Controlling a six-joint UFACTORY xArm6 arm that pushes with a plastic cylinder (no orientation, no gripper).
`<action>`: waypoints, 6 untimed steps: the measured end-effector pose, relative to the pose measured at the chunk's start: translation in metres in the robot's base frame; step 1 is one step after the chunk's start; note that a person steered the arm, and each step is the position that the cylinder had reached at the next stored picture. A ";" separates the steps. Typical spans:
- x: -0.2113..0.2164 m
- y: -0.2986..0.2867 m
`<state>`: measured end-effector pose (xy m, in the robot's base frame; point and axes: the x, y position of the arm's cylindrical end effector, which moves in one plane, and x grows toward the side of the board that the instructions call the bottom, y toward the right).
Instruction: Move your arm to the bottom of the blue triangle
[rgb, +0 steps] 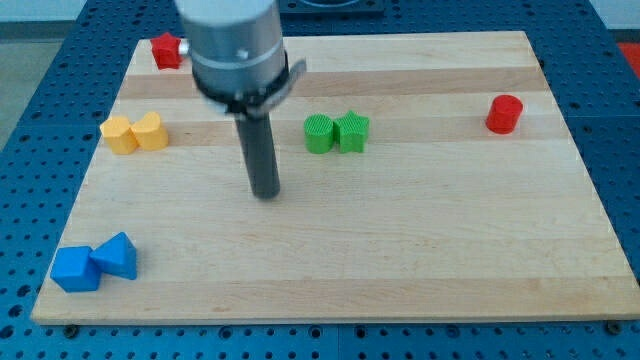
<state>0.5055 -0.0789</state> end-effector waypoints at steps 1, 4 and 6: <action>0.059 0.005; 0.113 -0.059; 0.113 -0.103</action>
